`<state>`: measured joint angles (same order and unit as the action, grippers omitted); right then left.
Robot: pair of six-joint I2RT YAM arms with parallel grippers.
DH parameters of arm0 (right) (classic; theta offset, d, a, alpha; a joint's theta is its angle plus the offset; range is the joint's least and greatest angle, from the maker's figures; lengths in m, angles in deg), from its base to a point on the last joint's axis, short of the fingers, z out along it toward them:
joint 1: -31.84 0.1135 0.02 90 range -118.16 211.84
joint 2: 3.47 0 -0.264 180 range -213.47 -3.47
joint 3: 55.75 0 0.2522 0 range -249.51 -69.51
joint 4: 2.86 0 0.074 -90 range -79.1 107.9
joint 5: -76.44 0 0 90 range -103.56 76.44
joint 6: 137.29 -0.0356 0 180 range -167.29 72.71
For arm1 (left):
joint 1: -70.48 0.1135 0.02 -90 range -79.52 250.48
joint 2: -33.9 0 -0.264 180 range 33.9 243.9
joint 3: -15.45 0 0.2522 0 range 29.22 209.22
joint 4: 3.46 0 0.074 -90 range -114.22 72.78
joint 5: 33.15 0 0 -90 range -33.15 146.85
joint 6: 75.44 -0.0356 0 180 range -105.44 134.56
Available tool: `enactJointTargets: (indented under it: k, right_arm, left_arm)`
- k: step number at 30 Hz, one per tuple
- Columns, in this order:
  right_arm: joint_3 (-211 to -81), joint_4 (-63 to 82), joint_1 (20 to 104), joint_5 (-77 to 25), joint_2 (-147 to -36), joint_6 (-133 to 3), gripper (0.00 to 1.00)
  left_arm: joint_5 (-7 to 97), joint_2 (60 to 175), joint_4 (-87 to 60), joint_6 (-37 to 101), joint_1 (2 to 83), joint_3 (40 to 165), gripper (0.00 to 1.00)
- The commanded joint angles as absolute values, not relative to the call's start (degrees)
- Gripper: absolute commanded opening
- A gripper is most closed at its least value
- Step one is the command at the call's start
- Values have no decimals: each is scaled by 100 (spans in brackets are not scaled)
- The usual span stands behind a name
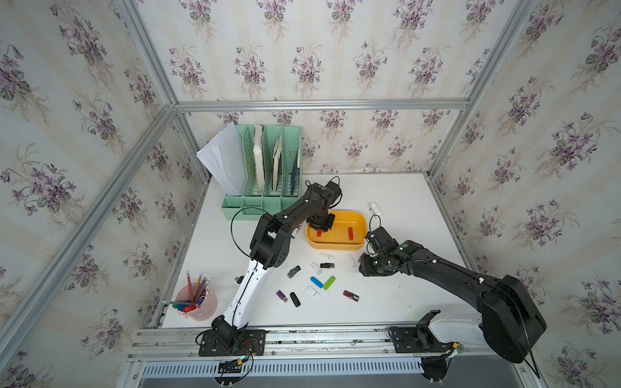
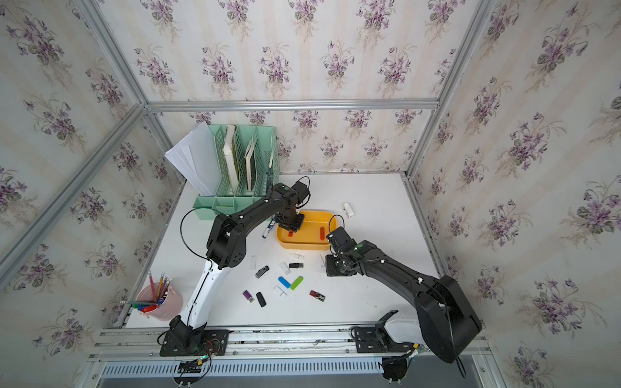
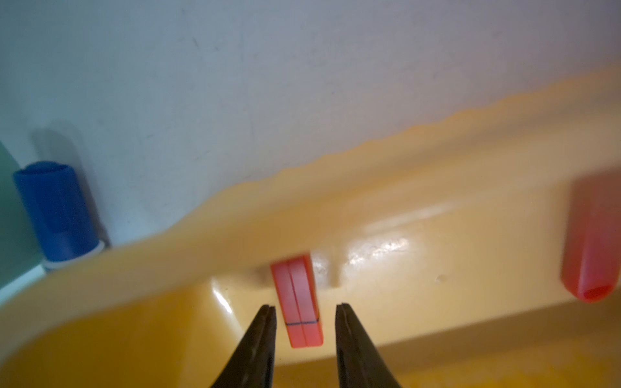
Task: Put the usb flash drive into the storage box
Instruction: Place the USB flash in the storage box, then pick up the USB flash from the center of the board.
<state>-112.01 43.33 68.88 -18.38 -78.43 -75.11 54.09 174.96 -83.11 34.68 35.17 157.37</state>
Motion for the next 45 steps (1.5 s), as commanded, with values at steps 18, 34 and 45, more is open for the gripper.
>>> enactJointTargets:
  k: [18,34,45]
  right_arm:
    - [-11292,4122,8719,-1790,-8562,-7233,51]
    - [-11275,4352,9066,-1559,-8809,-7433,46]
    - [-11276,4430,9126,-1448,-8925,-7556,29]
  left_arm:
    - [5618,13558,-7871,3723,3907,11493,76]
    - [5216,12165,-7656,4257,3892,9489,81]
    - [5079,11867,-7601,4494,3712,8836,82]
